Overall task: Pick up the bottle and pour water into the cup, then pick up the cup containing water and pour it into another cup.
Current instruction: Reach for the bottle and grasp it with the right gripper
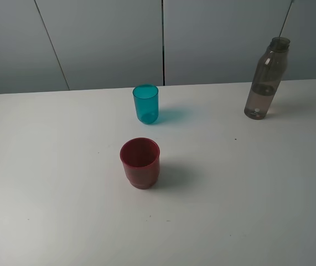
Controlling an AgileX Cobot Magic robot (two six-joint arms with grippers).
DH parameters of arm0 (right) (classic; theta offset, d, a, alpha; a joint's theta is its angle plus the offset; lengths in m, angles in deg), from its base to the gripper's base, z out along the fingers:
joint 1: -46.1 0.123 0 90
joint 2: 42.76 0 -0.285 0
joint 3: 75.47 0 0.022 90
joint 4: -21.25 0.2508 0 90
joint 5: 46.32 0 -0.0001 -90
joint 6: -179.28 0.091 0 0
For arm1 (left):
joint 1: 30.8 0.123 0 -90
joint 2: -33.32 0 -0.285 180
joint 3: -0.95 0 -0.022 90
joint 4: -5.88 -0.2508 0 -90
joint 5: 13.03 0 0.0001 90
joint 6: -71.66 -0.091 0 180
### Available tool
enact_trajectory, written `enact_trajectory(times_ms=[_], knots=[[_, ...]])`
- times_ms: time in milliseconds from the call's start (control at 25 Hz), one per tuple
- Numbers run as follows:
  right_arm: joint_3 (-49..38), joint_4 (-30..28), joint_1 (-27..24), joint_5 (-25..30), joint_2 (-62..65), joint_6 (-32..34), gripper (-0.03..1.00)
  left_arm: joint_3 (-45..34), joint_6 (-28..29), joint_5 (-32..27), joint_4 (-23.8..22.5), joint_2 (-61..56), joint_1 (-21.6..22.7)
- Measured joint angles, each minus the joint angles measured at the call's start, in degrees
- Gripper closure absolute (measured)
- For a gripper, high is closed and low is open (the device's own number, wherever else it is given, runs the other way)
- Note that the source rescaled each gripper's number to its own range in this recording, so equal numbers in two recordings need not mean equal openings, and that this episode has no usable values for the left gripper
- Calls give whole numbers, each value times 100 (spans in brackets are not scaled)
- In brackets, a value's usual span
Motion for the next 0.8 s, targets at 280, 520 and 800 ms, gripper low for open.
enact_trajectory(times_ms=[280,520,800], knots=[[0,0,0,0,0,0,-3,0,0,0,0,0,0],[0,0,0,0,0,0,-3,0,0,0,0,0,0],[0,0,0,0,0,0,-3,0,0,0,0,0,0]])
